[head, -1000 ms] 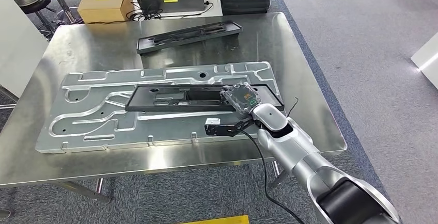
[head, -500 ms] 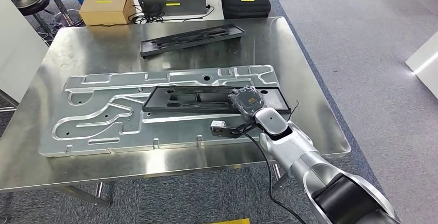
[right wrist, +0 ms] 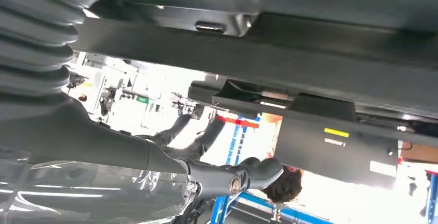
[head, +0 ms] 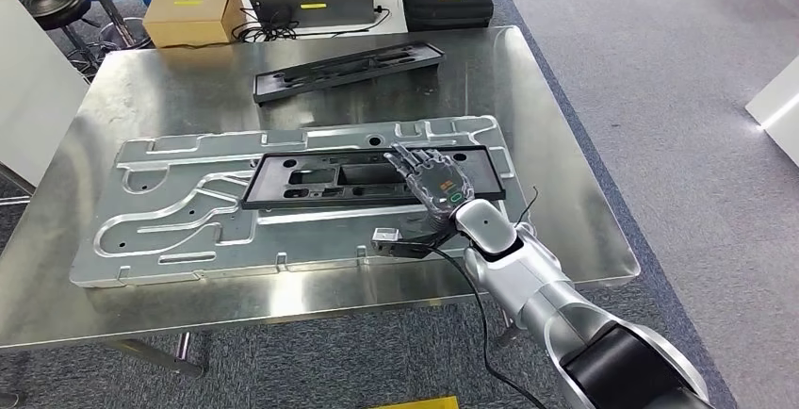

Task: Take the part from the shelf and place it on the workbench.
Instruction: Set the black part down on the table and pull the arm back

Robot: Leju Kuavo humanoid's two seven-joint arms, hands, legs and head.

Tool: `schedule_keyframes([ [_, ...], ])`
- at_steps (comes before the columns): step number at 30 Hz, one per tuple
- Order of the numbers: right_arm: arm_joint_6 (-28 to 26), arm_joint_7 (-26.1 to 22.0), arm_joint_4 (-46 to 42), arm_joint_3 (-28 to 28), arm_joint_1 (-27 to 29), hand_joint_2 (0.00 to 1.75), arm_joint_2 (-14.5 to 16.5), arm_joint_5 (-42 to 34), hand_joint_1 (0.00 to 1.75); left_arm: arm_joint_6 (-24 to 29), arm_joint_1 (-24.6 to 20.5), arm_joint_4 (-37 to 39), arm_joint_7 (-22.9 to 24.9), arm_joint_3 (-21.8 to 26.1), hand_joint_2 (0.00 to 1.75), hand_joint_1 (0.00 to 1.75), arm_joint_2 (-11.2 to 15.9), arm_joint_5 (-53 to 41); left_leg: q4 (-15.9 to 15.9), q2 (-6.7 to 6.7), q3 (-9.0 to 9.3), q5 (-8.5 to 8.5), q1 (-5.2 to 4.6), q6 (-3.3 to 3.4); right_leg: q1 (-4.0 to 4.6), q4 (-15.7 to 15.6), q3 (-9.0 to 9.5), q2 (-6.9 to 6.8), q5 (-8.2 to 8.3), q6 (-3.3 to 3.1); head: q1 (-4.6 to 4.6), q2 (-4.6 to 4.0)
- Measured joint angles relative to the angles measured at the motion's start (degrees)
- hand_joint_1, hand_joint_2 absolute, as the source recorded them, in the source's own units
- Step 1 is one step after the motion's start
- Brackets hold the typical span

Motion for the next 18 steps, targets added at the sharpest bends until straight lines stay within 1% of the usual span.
schedule_keyframes([
  [1,-0.33,-0.35,-0.68,-0.38,0.17,0.00,0.16,0.07,0.00,0.02,-0.02,-0.01,0.04,0.01,0.00,0.00,-0.01,-0.06,0.74,0.02,-0.27,-0.61,0.03,-0.27,-0.17,-0.36,0.20,-0.05,0.17,-0.32,0.00,0.00],
  [2,-0.81,-0.84,-1.57,-0.82,0.40,0.00,0.35,0.09,0.00,0.07,-0.03,-0.01,0.13,0.03,0.00,0.00,0.01,-0.16,2.64,0.03,-1.05,-1.84,0.04,-0.49,-0.36,-0.71,0.39,-0.10,0.33,-0.62,-0.01,0.00],
  [3,-1.32,-1.38,-2.65,-1.31,0.79,0.00,0.53,0.06,0.00,0.13,-0.03,-0.01,0.24,0.09,0.00,0.00,0.06,-0.25,5.78,0.03,-2.43,-3.59,0.14,-0.67,-0.39,-0.85,0.51,-0.16,0.38,-0.81,-0.01,0.00],
  [4,-1.86,-1.93,-4.05,-1.88,1.36,0.00,0.67,-0.07,0.00,0.21,-0.03,-0.02,0.41,0.16,0.00,0.00,0.10,-0.34,9.70,0.03,-4.24,-5.50,0.18,-0.87,-0.39,-0.85,0.52,-0.18,0.35,-0.97,-0.01,0.00],
  [5,-2.31,-2.46,-5.73,-2.48,2.18,0.00,0.74,-0.31,0.00,0.28,-0.02,-0.01,0.60,0.25,0.00,0.00,0.14,-0.41,13.37,0.04,-5.99,-6.92,0.23,-1.09,-0.37,-0.81,0.52,-0.18,0.31,-1.00,-0.01,0.00],
  [6,-2.72,-2.96,-7.81,-3.08,3.22,0.00,0.74,-0.75,0.00,0.34,0.02,-0.01,0.78,0.32,0.00,0.00,0.17,-0.45,15.57,0.05,-7.08,-7.38,0.31,-1.28,-0.36,-0.75,0.54,-0.17,0.24,-0.99,-0.01,0.00],
  [7,-3.15,-3.50,-10.42,-3.74,4.40,0.00,0.69,-1.47,0.00,0.39,0.06,-0.01,0.98,0.38,0.00,0.00,0.21,-0.49,15.57,0.06,-7.14,-6.71,0.43,-1.43,-0.37,-0.66,0.59,-0.15,0.14,-0.93,-0.01,0.00],
  [8,-3.54,-4.12,-13.36,-4.40,5.69,0.00,0.55,-2.44,0.00,0.43,0.08,-0.01,1.14,0.45,0.00,0.00,0.29,-0.52,13.27,0.08,-6.05,-5.05,0.58,-1.53,-0.40,-0.52,0.67,-0.12,-0.01,-0.80,-0.01,0.00],
  [9,-4.02,-4.88,-16.68,-5.11,7.01,0.00,0.36,-3.82,0.00,0.45,0.09,-0.02,1.31,0.53,0.00,0.00,0.39,-0.54,9.29,0.10,-4.11,-2.92,0.77,-1.60,-0.43,-0.30,0.77,-0.09,-0.25,-0.60,-0.01,0.00],
  [10,-4.74,-5.88,-20.35,-5.89,8.43,0.00,0.01,-5.91,0.00,0.46,0.03,-0.02,1.52,0.68,0.00,0.00,0.48,-0.55,5.45,0.09,-2.11,-1.52,0.82,-1.58,-0.36,-0.03,0.78,-0.10,-0.53,-0.31,-0.01,0.00],
  [11,-5.48,-7.05,-24.29,-6.74,10.05,0.00,-0.53,-8.44,0.00,0.46,-0.02,-0.02,1.70,0.89,0.00,0.00,0.53,-0.54,2.53,0.02,-0.63,-0.62,0.81,-1.33,-0.27,0.23,0.76,-0.09,-0.76,-0.01,-0.01,0.00],
  [12,-6.20,-8.35,-28.49,-7.69,11.88,0.00,-1.18,-11.50,0.00,0.45,-0.02,-0.02,1.86,1.12,0.00,0.00,0.54,-0.54,0.92,-0.06,0.19,-0.39,0.74,-1.01,-0.17,0.41,0.73,-0.11,-0.93,0.28,0.01,0.00],
  [13,-6.86,-9.74,-32.72,-8.72,13.89,0.00,-1.93,-15.00,0.00,0.44,0.04,-0.01,1.98,1.31,0.00,0.00,0.54,-0.53,0.63,-0.16,0.36,-0.69,0.59,-0.59,-0.07,0.45,0.70,-0.14,-0.99,0.58,0.01,0.00],
  [15,-7.53,-12.66,-40.73,-11.24,18.17,0.00,-3.56,-22.22,0.00,0.38,0.29,0.00,2.03,1.51,0.00,0.00,0.49,-0.51,0.44,-0.25,0.37,-0.59,0.56,0.28,-0.19,0.50,0.84,-0.16,-1.20,1.23,0.02,0.00],
  [16,-7.96,-14.14,-44.45,-12.95,20.36,0.00,-4.44,-25.86,0.00,0.31,0.36,0.00,2.03,1.61,0.00,0.00,0.46,-0.45,0.29,-0.26,0.46,-0.55,0.59,0.71,-0.29,1.12,0.68,-0.15,-1.78,1.58,0.01,0.00],
  [17,-8.44,-15.65,-48.02,-15.08,22.67,0.00,-5.39,-29.40,0.00,0.21,0.38,0.00,2.02,1.76,0.00,0.00,0.44,-0.34,0.13,-0.26,0.54,-0.50,0.64,1.14,-0.37,2.78,0.01,-0.13,-2.96,1.90,0.01,0.00],
  [18,-8.92,-17.18,-51.39,-17.64,25.11,0.00,-6.41,-32.85,0.00,0.06,0.39,0.00,2.01,1.97,0.00,0.00,0.41,-0.17,0.02,-0.25,0.59,-0.49,0.67,1.48,-0.45,5.68,-1.28,-0.11,-4.66,2.17,0.01,0.00],
])
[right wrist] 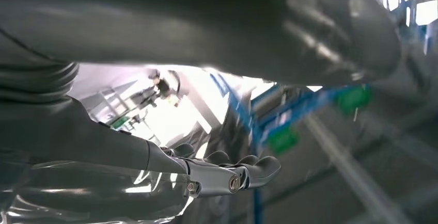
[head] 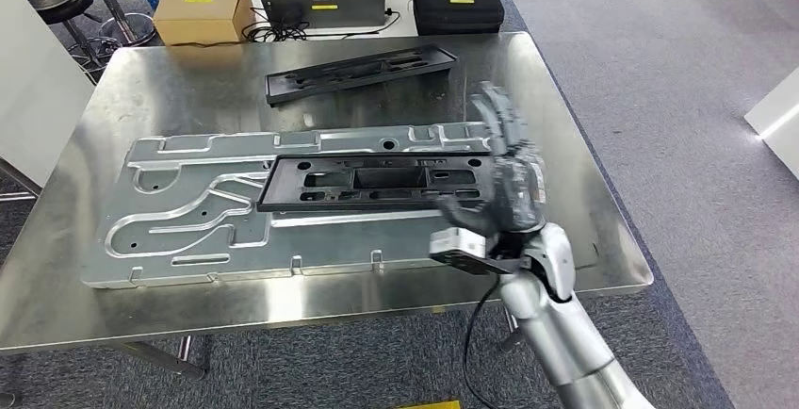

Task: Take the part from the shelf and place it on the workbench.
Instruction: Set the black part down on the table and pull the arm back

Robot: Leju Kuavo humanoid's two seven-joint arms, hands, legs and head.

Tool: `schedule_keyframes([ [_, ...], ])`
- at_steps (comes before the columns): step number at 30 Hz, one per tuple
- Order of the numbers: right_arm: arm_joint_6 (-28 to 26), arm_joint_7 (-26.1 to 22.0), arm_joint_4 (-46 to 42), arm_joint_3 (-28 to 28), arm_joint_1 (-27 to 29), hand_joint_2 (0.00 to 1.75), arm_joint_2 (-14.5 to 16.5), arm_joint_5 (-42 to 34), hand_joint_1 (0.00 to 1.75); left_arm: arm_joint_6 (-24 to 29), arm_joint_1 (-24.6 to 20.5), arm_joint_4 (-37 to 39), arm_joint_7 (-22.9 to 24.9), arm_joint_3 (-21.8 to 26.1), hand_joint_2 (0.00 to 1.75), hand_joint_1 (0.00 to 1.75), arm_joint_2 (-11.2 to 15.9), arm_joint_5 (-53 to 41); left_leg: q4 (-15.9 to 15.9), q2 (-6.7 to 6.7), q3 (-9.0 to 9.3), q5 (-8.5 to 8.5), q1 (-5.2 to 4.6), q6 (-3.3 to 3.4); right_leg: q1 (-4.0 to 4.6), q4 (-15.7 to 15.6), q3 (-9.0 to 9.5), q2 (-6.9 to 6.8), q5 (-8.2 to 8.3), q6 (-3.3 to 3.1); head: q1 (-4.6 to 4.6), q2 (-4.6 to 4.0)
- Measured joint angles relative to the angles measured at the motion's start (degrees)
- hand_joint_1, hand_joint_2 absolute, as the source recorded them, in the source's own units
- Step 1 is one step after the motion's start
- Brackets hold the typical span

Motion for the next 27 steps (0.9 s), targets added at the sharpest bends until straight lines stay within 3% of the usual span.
schedule_keyframes([
  [2,-0.58,-2.94,-5.01,-5.99,5.16,0.00,-1.93,-6.30,0.00,-0.39,0.18,0.01,-0.16,0.56,0.00,0.00,-0.15,0.40,0.00,-0.05,0.00,-0.10,-0.11,0.39,0.00,7.63,-3.78,0.01,-3.52,0.30,0.00,0.00],
  [3,-0.44,-4.37,-6.75,-9.37,7.83,0.00,-2.72,-8.91,0.00,-0.63,0.38,0.01,-0.33,0.84,0.00,0.00,-0.28,0.61,0.01,-0.08,0.02,-0.15,-0.18,0.48,0.00,10.31,-5.23,0.01,-4.26,0.33,0.00,0.00],
  [4,-0.03,-5.71,-8.00,-13.03,10.39,0.00,-3.27,-10.95,0.00,-0.87,0.61,0.01,-0.52,1.09,0.00,0.00,-0.44,0.76,0.02,-0.12,0.05,-0.20,-0.27,0.54,0.02,10.94,-5.73,0.01,-3.88,0.26,0.00,0.00],
  [5,0.59,-7.03,-8.96,-16.97,12.79,0.00,-3.64,-12.44,0.00,-1.08,0.80,0.00,-0.71,1.30,0.00,0.00,-0.61,0.87,0.02,-0.15,0.10,-0.24,-0.37,0.56,0.07,9.20,-5.05,0.01,-2.45,0.06,0.00,0.00],
  [7,2.01,-9.13,-10.08,-24.59,16.63,0.00,-3.96,-13.83,0.00,-1.39,0.98,0.00,-0.97,1.72,0.00,0.00,-1.03,0.93,0.03,-0.16,0.26,-0.29,-0.56,0.54,0.32,1.03,-1.16,-0.01,1.48,-0.72,0.00,0.00],
  [9,3.04,-9.94,-10.38,-31.15,19.43,0.00,-4.06,-13.77,0.00,-1.49,0.97,0.01,-1.12,2.13,0.00,0.00,-1.45,0.87,0.08,-0.14,0.37,-0.31,-0.79,0.31,0.72,-4.85,1.76,-0.08,3.74,-1.32,0.01,0.00],
  [11,3.67,-10.03,-10.08,-36.73,21.85,0.00,-4.06,-13.22,0.00,-1.52,0.99,0.01,-1.19,2.36,0.00,0.00,-1.74,0.76,-0.06,-0.14,0.46,-0.22,-0.88,-0.17,0.94,-5.72,2.16,-0.14,4.15,-1.51,0.01,0.00],
  [13,4.14,-10.19,-9.36,-41.16,23.86,0.00,-3.90,-12.39,0.00,-1.52,1.07,0.01,-1.22,2.46,0.00,0.00,-1.93,0.59,0.25,-0.06,0.41,-0.75,-0.95,-0.71,0.50,-6.37,2.21,-0.30,4.64,-1.99,0.01,0.00],
  [15,4.55,-10.43,-8.30,-44.54,25.36,0.00,-3.29,-11.03,0.00,-1.50,1.11,0.01,-1.25,2.60,0.00,0.00,-2.06,0.43,3.84,0.10,-0.78,-4.02,-1.00,-1.16,0.06,-7.05,2.05,-0.52,5.32,-2.60,0.00,0.00],
  [17,5.12,-10.58,-6.93,-47.54,26.50,0.00,-2.13,-9.21,0.00,-1.47,1.12,0.00,-1.24,2.73,0.00,0.00,-2.12,0.32,11.04,0.20,-3.14,-8.93,-0.87,-1.55,0.12,-7.05,1.44,-0.64,5.81,-2.85,-0.01,0.00],
  [18,5.45,-10.59,-6.15,-48.98,26.94,0.00,-1.41,-8.23,0.00,-1.47,1.15,0.00,-1.24,2.77,0.00,0.00,-2.17,0.27,14.06,0.21,-3.90,-10.52,-0.82,-1.72,0.13,-6.99,1.02,-0.67,6.07,-2.83,-0.01,0.00],
  [19,5.80,-10.60,-5.39,-50.29,27.28,0.00,-0.70,-7.23,0.00,-1.48,1.21,-0.01,-1.24,2.81,0.00,0.00,-2.25,0.16,15.28,0.22,-3.78,-11.06,-0.78,-1.82,0.14,-6.90,0.59,-0.68,6.36,-2.78,-0.01,0.00],
  [20,6.14,-10.63,-4.65,-51.54,27.51,0.00,-0.02,-6.30,0.00,-1.49,1.26,0.00,-1.24,2.84,0.00,0.00,-2.33,0.02,14.19,0.23,-2.54,-10.53,-0.75,-1.85,0.13,-6.75,0.14,-0.65,6.65,-2.69,-0.01,0.00],
  [23,7.13,-10.91,-2.81,-55.27,27.82,0.00,1.82,-3.91,0.00,-1.58,1.13,-0.02,-1.29,3.04,0.00,0.00,-2.43,-0.45,2.21,0.20,5.30,-6.78,-0.88,-1.31,0.19,-6.03,-1.03,-0.54,7.46,-2.10,-0.01,0.00],
  [24,7.47,-11.08,-2.36,-56.50,27.80,0.00,2.35,-3.17,0.00,-1.63,1.06,-0.03,-1.31,3.11,0.00,0.00,-2.45,-0.58,-0.55,0.18,6.91,-6.05,-1.00,-0.99,0.24,-5.85,-1.24,-0.53,7.74,-1.79,-0.02,0.00],
  [27,8.56,-11.60,-1.32,-59.80,27.71,0.00,3.91,-0.73,0.00,-1.71,1.14,-0.04,-1.33,3.42,0.00,0.00,-2.58,-0.82,-1.70,0.16,7.12,-4.91,-1.39,0.06,0.15,-5.93,-1.35,-0.47,8.74,-0.71,-0.01,0.00],
])
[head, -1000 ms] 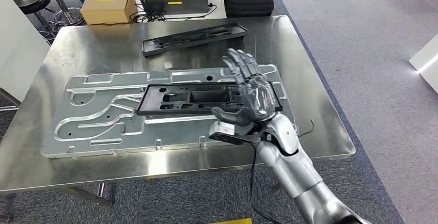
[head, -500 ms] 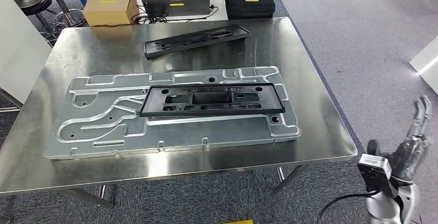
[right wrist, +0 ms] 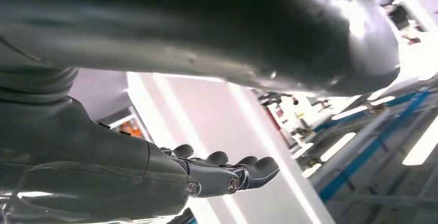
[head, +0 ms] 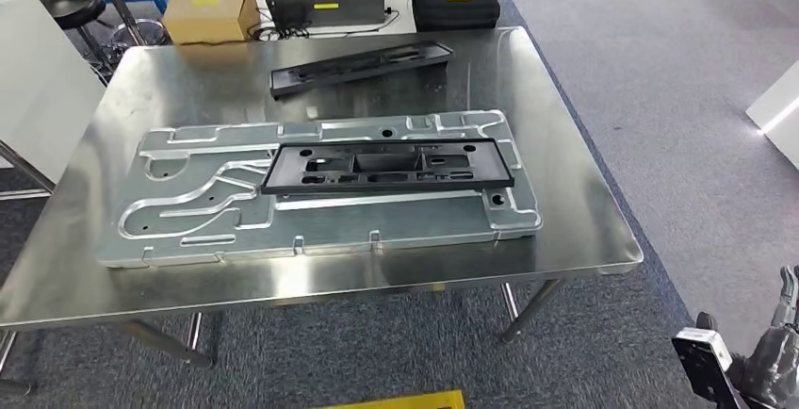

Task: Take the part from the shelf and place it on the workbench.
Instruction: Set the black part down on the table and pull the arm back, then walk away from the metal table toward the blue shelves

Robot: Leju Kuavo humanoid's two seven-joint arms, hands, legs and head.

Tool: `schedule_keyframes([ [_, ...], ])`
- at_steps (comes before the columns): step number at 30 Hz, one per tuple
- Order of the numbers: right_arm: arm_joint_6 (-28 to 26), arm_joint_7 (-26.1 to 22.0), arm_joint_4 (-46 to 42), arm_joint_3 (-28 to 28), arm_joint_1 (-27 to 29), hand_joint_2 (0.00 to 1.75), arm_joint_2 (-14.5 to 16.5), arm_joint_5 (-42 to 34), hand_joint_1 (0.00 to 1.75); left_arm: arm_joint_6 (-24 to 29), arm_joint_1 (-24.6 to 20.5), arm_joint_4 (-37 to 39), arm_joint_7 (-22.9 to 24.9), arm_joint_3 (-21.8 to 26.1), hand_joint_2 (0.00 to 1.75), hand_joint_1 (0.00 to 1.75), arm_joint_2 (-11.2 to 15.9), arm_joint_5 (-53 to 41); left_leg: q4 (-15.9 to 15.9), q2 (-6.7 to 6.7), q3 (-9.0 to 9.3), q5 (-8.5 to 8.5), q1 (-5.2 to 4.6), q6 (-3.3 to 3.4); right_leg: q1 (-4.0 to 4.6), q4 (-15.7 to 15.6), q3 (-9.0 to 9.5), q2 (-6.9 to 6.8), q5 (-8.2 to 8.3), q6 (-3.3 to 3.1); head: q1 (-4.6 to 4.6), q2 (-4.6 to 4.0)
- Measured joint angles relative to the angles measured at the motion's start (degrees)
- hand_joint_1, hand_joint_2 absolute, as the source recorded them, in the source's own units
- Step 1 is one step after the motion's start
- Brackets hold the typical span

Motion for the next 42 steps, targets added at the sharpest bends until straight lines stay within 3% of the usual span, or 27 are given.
schedule_keyframes([
  [2,0.44,-0.02,0.71,-1.85,-0.02,0.00,0.94,1.76,0.00,-0.01,-0.05,-0.01,-0.01,0.23,0.00,0.00,-0.11,0.00,-0.27,0.27,-0.73,1.22,0.07,0.81,-0.30,1.02,-0.61,0.19,-1.48,0.69,0.01,0.00],
  [5,0.91,0.62,2.72,-4.18,-0.39,0.00,1.87,4.28,0.00,0.04,-0.10,-0.02,-0.02,0.40,0.00,0.00,-0.31,0.04,-0.37,0.66,-2.76,3.03,0.19,1.46,-0.60,9.74,-3.33,0.33,-9.66,1.54,0.01,0.00],
  [6,0.95,0.79,3.88,-4.96,-0.65,0.00,2.10,5.17,0.00,0.10,-0.06,-0.02,0.02,0.50,0.00,0.00,-0.40,0.04,-0.29,0.71,-3.51,3.58,0.17,1.43,-0.65,13.22,-4.00,0.32,-11.58,1.75,0.01,0.00],
  [7,0.95,0.92,5.33,-5.82,-0.96,0.00,2.28,6.16,0.00,0.16,-0.04,-0.02,0.07,0.61,0.00,0.00,-0.51,0.05,-0.15,0.73,-4.30,4.12,0.16,1.36,-0.68,15.47,-3.96,0.32,-12.24,1.89,0.01,0.00],
  [8,0.94,1.04,7.05,-6.77,-1.38,0.00,2.38,7.21,0.00,0.24,-0.03,-0.02,0.15,0.74,0.00,0.00,-0.62,0.06,0.03,0.74,-5.09,4.60,0.17,1.24,-0.70,15.78,-2.91,0.32,-11.70,1.93,0.01,0.00],
  [9,0.90,1.16,9.04,-7.85,-1.91,0.00,2.37,8.24,0.00,0.34,-0.04,-0.02,0.25,0.90,0.00,0.00,-0.75,0.07,0.23,0.74,-5.85,5.02,0.18,1.10,-0.72,13.88,-0.75,0.32,-10.41,1.87,0.01,0.00],
  [10,0.84,1.34,11.34,-9.01,-2.52,0.00,2.22,9.37,0.00,0.44,-0.08,-0.02,0.35,1.11,0.00,0.00,-0.90,0.07,0.46,0.75,-6.45,5.37,0.19,0.94,-0.72,10.19,2.34,0.33,-9.13,1.70,0.01,0.00],
  [12,0.52,1.77,17.19,-11.41,-4.00,0.00,1.42,11.75,0.00,0.62,-0.14,-0.03,0.58,1.59,0.00,0.00,-1.20,0.06,0.73,0.73,-7.11,6.02,0.10,0.43,-0.47,2.01,8.20,0.38,-8.56,1.04,-0.02,0.00],
  [14,-0.52,2.60,24.76,-14.25,-5.27,0.00,-0.03,14.54,0.00,0.67,-0.19,-0.05,0.75,1.96,0.00,0.00,-1.42,0.03,0.69,0.67,-7.22,6.72,0.11,-0.23,-0.06,-1.59,10.28,0.43,-9.00,0.26,-0.04,0.00],
  [16,-1.68,5.19,32.79,-17.04,-6.10,0.00,-1.50,17.81,0.00,0.60,-0.07,-0.08,0.82,2.26,0.00,0.00,-1.57,-0.03,0.72,0.57,-7.41,7.11,0.26,-0.95,-0.04,-1.92,9.79,0.30,-8.14,-0.59,-0.04,0.00],
  [17,-1.96,7.30,36.64,-18.09,-6.45,0.00,-2.08,19.50,0.00,0.51,0.07,-0.09,0.86,2.43,0.00,0.00,-1.65,-0.12,1.38,0.54,-7.81,6.17,0.34,-1.27,-0.10,-2.05,9.34,0.20,-7.56,-1.12,-0.03,0.00],
  [19,-1.60,12.64,44.15,-19.45,-6.90,0.00,-2.66,22.63,0.00,0.17,0.24,-0.10,1.02,2.78,0.00,0.00,-1.80,-0.48,6.00,0.50,-9.40,1.10,0.50,-1.70,-0.17,-2.27,7.99,0.00,-6.24,-1.95,-0.04,0.00],
  [21,0.45,19.39,50.92,-20.00,-7.14,0.00,-2.76,25.59,0.00,-0.54,0.27,-0.09,1.43,3.01,0.00,0.00,-1.92,-1.02,13.38,0.50,-11.20,-4.26,0.54,-2.03,0.04,-2.14,6.22,-0.02,-5.00,-2.27,-0.05,0.00],
  [22,1.93,22.86,53.80,-20.07,-7.22,0.00,-2.62,26.90,0.00,-1.05,0.28,-0.09,1.76,3.06,0.00,0.00,-1.96,-1.32,16.11,0.51,-11.40,-5.13,0.54,-2.14,0.12,-2.01,5.30,-0.04,-4.39,-2.29,-0.05,0.00],
  [24,5.85,29.72,58.77,-20.07,-7.45,0.00,-2.05,29.02,0.00,-2.14,0.31,-0.09,2.81,3.06,0.00,0.00,-2.03,-2.20,16.09,0.51,-9.07,-2.96,0.53,-2.08,0.27,-1.57,3.38,-0.05,-3.23,-2.20,-0.05,0.00],
  [26,10.43,35.35,62.77,-20.08,-7.77,0.00,-1.12,30.24,0.00,-2.85,0.27,-0.09,3.80,3.02,0.00,0.00,-2.11,-3.15,8.75,0.51,-3.08,-0.41,0.41,-1.57,0.44,-0.95,1.71,-0.02,-2.23,-1.99,-0.05,0.00],
  [28,13.75,38.44,65.63,-20.18,-8.05,0.00,-0.18,30.43,0.00,-3.08,0.18,-0.09,4.26,2.97,0.00,0.00,-2.18,-3.75,0.91,0.54,2.06,-0.81,0.14,-0.95,0.56,-0.46,0.86,-0.01,-1.34,-1.57,-0.04,0.00],
  [29,14.69,39.14,66.68,-20.28,-8.17,0.00,0.19,30.32,0.00,-3.12,0.17,-0.09,4.37,2.96,0.00,0.00,-2.21,-3.96,-1.01,0.55,3.08,-1.33,-0.02,-0.66,0.52,-0.40,0.72,-0.03,-0.87,-1.27,-0.03,0.00],
  [31,15.61,39.89,68.32,-20.55,-8.37,0.00,0.62,30.14,0.00,-3.16,0.31,-0.09,4.46,2.96,0.00,0.00,-2.33,-4.15,-1.67,0.61,2.70,-0.61,-0.05,0.03,0.33,-0.63,0.64,0.01,0.07,-0.56,-0.01,0.00],
  [32,15.87,40.13,68.90,-20.69,-8.42,0.00,0.74,30.09,0.00,-3.18,0.35,-0.09,4.51,2.96,0.00,0.00,-2.40,-4.18,-1.83,0.72,2.23,0.07,0.04,0.44,0.23,-0.37,0.35,0.13,-0.43,-0.21,-0.01,0.00],
  [33,16.38,40.50,69.37,-20.81,-8.45,0.00,0.83,30.06,0.00,-3.23,0.39,-0.09,4.55,2.96,0.00,0.00,-2.46,-4.26,-2.01,0.84,1.59,0.89,0.16,0.84,0.14,0.66,-0.13,0.25,-2.10,0.10,-0.01,0.00],
  [36,21.11,42.85,70.51,-21.18,-8.56,0.00,1.08,30.00,0.00,-3.49,0.65,-0.09,4.84,2.79,0.00,0.00,-2.56,-5.37,-2.00,1.07,-1.08,3.13,0.27,1.25,-0.29,9.76,-2.33,0.41,-11.04,0.85,-0.01,0.00],
  [37,22.88,43.55,70.85,-21.33,-8.60,0.00,1.24,29.93,0.00,-3.56,0.78,-0.09,4.94,2.67,0.00,0.00,-2.57,-5.90,-1.82,1.11,-2.08,3.82,0.28,1.15,-0.42,13.11,-2.65,0.40,-12.38,1.07,-0.01,0.00],
  [38,24.13,43.92,71.15,-21.46,-8.62,0.00,1.46,29.83,0.00,-3.65,0.90,-0.09,4.99,2.51,0.00,0.00,-2.58,-6.36,-1.53,1.14,-3.16,4.47,0.29,1.02,-0.55,15.18,-2.33,0.40,-12.12,1.23,-0.01,0.00],
  [39,24.79,44.10,71.43,-21.55,-8.63,0.00,1.73,29.71,0.00,-3.71,0.99,-0.09,4.98,2.29,0.00,0.00,-2.58,-6.83,-1.14,1.16,-4.30,5.07,0.32,0.85,-0.69,15.46,-1.13,0.39,-10.69,1.34,-0.01,0.00],
  [40,24.97,44.23,71.67,-21.61,-8.68,0.00,1.96,29.52,0.00,-3.78,1.05,-0.09,4.93,2.04,0.00,0.00,-2.58,-7.32,-0.65,1.15,-5.41,5.59,0.34,0.64,-0.84,13.54,1.19,0.39,-8.98,1.38,-0.01,0.00],
  [42,25.02,44.70,72.02,-21.75,-8.95,0.00,2.29,29.05,0.00,-3.88,1.09,-0.09,4.76,1.49,0.00,0.00,-2.56,-8.37,0.43,1.14,-7.20,6.42,0.30,0.09,-0.92,5.40,7.77,0.45,-8.39,1.22,-0.02,0.00],
])
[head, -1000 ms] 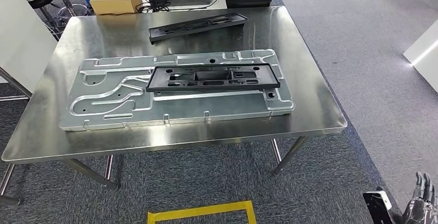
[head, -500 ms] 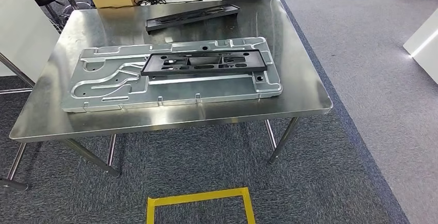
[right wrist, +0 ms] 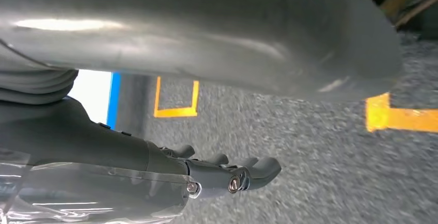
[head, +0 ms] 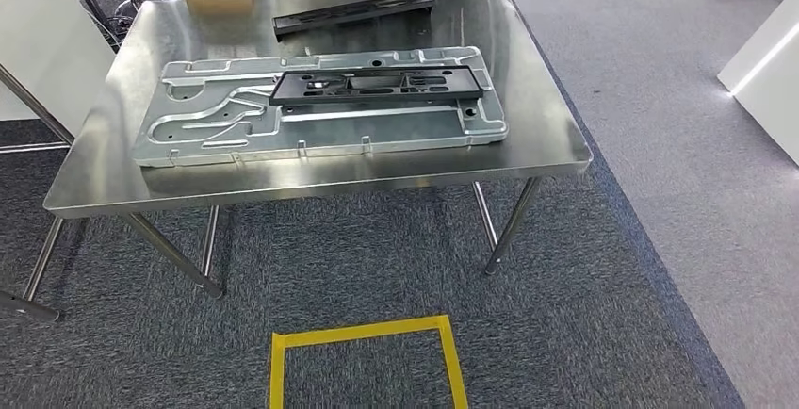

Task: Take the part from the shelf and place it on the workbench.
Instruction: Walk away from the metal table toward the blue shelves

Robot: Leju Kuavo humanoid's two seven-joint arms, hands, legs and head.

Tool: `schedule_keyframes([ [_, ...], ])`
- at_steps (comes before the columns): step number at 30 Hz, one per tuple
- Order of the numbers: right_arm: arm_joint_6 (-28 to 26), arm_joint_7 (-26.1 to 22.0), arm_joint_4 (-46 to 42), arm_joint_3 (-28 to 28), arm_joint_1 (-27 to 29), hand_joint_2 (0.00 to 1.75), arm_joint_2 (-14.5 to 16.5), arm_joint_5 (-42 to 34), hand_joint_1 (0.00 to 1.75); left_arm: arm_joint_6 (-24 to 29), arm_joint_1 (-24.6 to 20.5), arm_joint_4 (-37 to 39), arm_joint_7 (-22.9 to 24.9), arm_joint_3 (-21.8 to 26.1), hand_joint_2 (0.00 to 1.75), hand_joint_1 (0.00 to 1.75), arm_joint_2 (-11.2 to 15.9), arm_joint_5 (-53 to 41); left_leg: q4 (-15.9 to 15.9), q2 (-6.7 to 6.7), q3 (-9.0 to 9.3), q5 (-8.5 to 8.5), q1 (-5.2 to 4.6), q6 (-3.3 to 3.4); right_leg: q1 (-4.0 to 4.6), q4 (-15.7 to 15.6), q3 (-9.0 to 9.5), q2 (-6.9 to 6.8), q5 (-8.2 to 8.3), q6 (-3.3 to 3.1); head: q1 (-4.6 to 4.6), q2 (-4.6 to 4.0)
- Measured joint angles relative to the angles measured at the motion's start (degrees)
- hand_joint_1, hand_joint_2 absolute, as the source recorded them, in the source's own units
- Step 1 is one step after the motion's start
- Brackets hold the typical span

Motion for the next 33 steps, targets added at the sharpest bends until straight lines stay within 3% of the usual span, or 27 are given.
schedule_keyframes([
  [1,-0.05,0.32,0.12,-0.16,-0.19,0.00,0.07,-0.23,0.00,-0.05,-0.01,0.00,-0.08,-0.25,0.00,0.00,0.03,-0.50,0.40,0.00,-0.51,0.38,-0.04,-0.36,0.12,-3.79,2.59,0.02,-0.86,-0.23,0.00,0.00],
  [2,-0.10,0.66,0.23,-0.39,-0.36,0.00,0.13,-0.37,0.00,-0.09,-0.04,0.01,-0.14,-0.52,0.00,0.00,0.05,-0.91,0.62,0.02,-0.78,0.78,-0.05,-0.73,0.31,-6.26,4.06,0.04,-1.82,-0.53,0.00,0.00],
  [4,-0.16,1.26,0.52,-0.90,-0.52,0.00,0.25,-0.48,0.00,-0.21,-0.10,0.02,-0.19,-1.08,0.00,0.00,0.10,-1.63,0.60,0.01,-1.11,1.62,0.08,-1.53,0.61,-7.42,4.05,-0.06,-1.81,-1.39,0.01,0.00],
  [5,-0.16,1.50,0.67,-1.10,-0.59,0.00,0.33,-0.49,0.00,-0.27,-0.09,0.04,-0.14,-1.29,0.00,0.00,0.12,-1.86,0.96,-0.04,-1.50,1.15,0.21,-1.86,0.63,-7.47,3.50,-0.20,-1.20,-1.95,0.01,0.00],
  [7,-0.05,1.86,0.91,-1.33,-0.65,0.00,0.49,-0.50,0.00,-0.37,0.00,0.07,0.03,-1.58,0.00,0.00,0.14,-2.27,4.19,-0.17,-2.96,-2.96,0.42,-2.31,0.60,-7.59,2.02,-0.48,0.24,-2.98,0.01,0.00],
  [9,0.25,2.23,1.04,-1.43,-0.64,0.00,0.56,-0.43,0.00,-0.47,-0.04,0.10,0.16,-1.89,0.00,0.00,0.15,-2.57,10.95,-0.20,-4.73,-8.89,0.50,-2.54,0.85,-7.52,0.24,-0.59,1.64,-3.46,0.00,0.00],
  [10,0.42,2.37,1.12,-1.44,-0.62,0.00,0.61,-0.37,0.00,-0.52,-0.11,0.11,0.18,-2.09,0.00,0.00,0.16,-2.68,14.32,-0.20,-5.17,-10.42,0.50,-2.61,1.01,-7.43,-0.75,-0.61,2.36,-3.52,0.01,0.00],
  [11,0.57,2.45,1.19,-1.45,-0.62,0.00,0.66,-0.31,0.00,-0.59,-0.17,0.12,0.19,-2.28,0.00,0.00,0.16,-2.79,16.52,-0.20,-4.97,-10.48,0.50,-2.60,1.17,-7.28,-1.79,-0.62,3.07,-3.54,0.01,0.00],
  [12,0.67,2.43,1.26,-1.45,-0.62,0.00,0.74,-0.26,0.00,-0.65,-0.23,0.13,0.19,-2.47,0.00,0.00,0.16,-2.91,17.00,-0.20,-3.92,-9.29,0.49,-2.50,1.32,-7.08,-2.83,-0.62,3.75,-3.52,0.00,0.00],
  [14,0.70,2.17,1.36,-1.45,-0.69,0.00,0.95,-0.21,0.00,-0.82,-0.41,0.13,0.22,-2.74,0.00,0.00,0.18,-3.20,12.09,-0.24,1.10,-6.08,0.36,-1.90,1.53,-6.56,-4.71,-0.60,4.92,-3.37,-0.01,0.00],
  [16,0.73,1.62,1.40,-1.45,-0.78,0.00,1.20,-0.13,0.00,-0.97,-0.80,0.14,0.27,-2.86,0.00,0.00,0.30,-3.52,3.14,-0.25,7.40,-6.39,-0.01,-1.07,1.72,-6.08,-5.90,-0.63,5.92,-2.97,-0.02,0.00],
  [17,0.78,1.31,1.42,-1.45,-0.83,0.00,1.30,-0.07,0.00,-1.02,-0.98,0.15,0.30,-2.90,0.00,0.00,0.36,-3.66,-0.03,-0.25,9.27,-7.20,-0.23,-0.69,1.72,-5.99,-6.16,-0.69,6.43,-2.69,-0.01,0.00],
  [18,0.85,1.02,1.42,-1.45,-0.86,0.00,1.36,-0.01,0.00,-1.09,-1.10,0.17,0.37,-2.94,0.00,0.00,0.42,-3.78,-1.81,-0.23,10.07,-7.76,-0.44,-0.33,1.69,-6.06,-6.30,-0.75,6.98,-2.35,-0.01,0.00],
  [20,0.99,0.64,1.42,-1.45,-0.87,0.00,1.34,0.09,0.00,-1.22,-1.11,0.25,0.54,-3.05,0.00,0.00,0.42,-4.03,-2.44,-0.08,9.51,-6.84,-0.42,0.45,1.55,-6.11,-6.56,-0.69,7.51,-1.64,0.00,0.00],
  [21,1.07,0.55,1.42,-1.45,-0.89,0.00,1.34,0.12,0.00,-1.35,-1.13,0.31,0.67,-3.14,0.00,0.00,0.42,-4.19,-2.57,0.03,8.98,-6.13,-0.31,0.91,1.47,-5.39,-6.95,-0.54,6.39,-1.32,0.00,0.00],
  [22,1.19,0.54,1.43,-1.45,-0.87,0.00,1.34,0.14,0.00,-1.47,-1.15,0.35,0.79,-3.25,0.00,0.00,0.42,-4.35,-2.74,0.13,8.29,-5.33,-0.16,1.30,1.37,-3.63,-7.57,-0.37,4.09,-1.00,0.01,0.00],
  [24,1.46,0.58,1.49,-1.45,-0.91,0.00,1.37,0.20,0.00,-1.67,-1.15,0.43,1.16,-3.55,0.00,0.00,0.40,-4.73,-2.69,0.22,6.48,-3.89,-0.09,1.71,0.99,2.99,-9.28,-0.17,-2.31,-0.44,0.01,0.00],
  [25,1.57,0.64,1.53,-1.45,-0.92,0.00,1.39,0.27,0.00,-1.71,-1.13,0.46,1.39,-3.75,0.00,0.00,0.40,-4.94,-2.57,0.24,5.48,-3.19,-0.10,1.68,0.78,6.71,-9.95,-0.15,-4.40,-0.15,0.01,0.00],
  [26,1.63,0.70,1.56,-1.45,-0.92,0.00,1.39,0.34,0.00,-1.73,-1.11,0.50,1.63,-3.94,0.00,0.00,0.38,-5.17,-2.35,0.26,4.45,-2.51,-0.08,1.56,0.58,9.47,-10.13,-0.15,-4.99,0.11,0.01,0.00],
  [27,1.67,0.80,1.57,-1.45,-0.94,0.00,1.39,0.45,0.00,-1.75,-1.12,0.53,1.92,-4.09,0.00,0.00,0.34,-5.40,-2.06,0.29,3.39,-1.90,-0.04,1.39,0.39,10.64,-9.55,-0.15,-4.17,0.33,0.01,0.00],
  [28,1.70,0.91,1.57,-1.45,-0.95,0.00,1.39,0.53,0.00,-1.80,-1.14,0.56,2.23,-4.20,0.00,0.00,0.28,-5.66,-1.71,0.30,2.30,-1.32,0.03,1.18,0.20,9.79,-7.94,-0.16,-2.47,0.48,0.01,0.00],
  [30,1.80,1.05,1.59,-1.45,-1.03,0.00,1.39,0.62,0.00,-1.89,-1.16,0.61,2.87,-4.33,0.00,0.00,0.13,-6.09,-0.84,0.26,0.37,-0.42,0.11,0.67,-0.02,2.72,-1.82,-0.16,-0.18,0.53,0.00,0.00],
  [32,1.97,1.04,1.60,-1.45,-1.15,0.00,1.40,0.64,0.00,-1.92,-1.19,0.65,3.42,-4.51,0.00,0.00,-0.02,-6.42,-0.05,0.23,-0.88,0.26,0.04,0.00,0.10,-5.52,3.87,-0.13,-1.39,-0.01,-0.01,0.00],
  [33,2.05,0.96,1.61,-1.45,-1.19,0.00,1.41,0.66,0.00,-1.93,-1.19,0.66,3.65,-4.58,0.00,0.00,-0.07,-6.53,0.12,0.23,-1.20,0.61,0.01,-0.38,0.27,-7.74,5.14,-0.11,-2.21,-0.41,0.00,0.00],
])
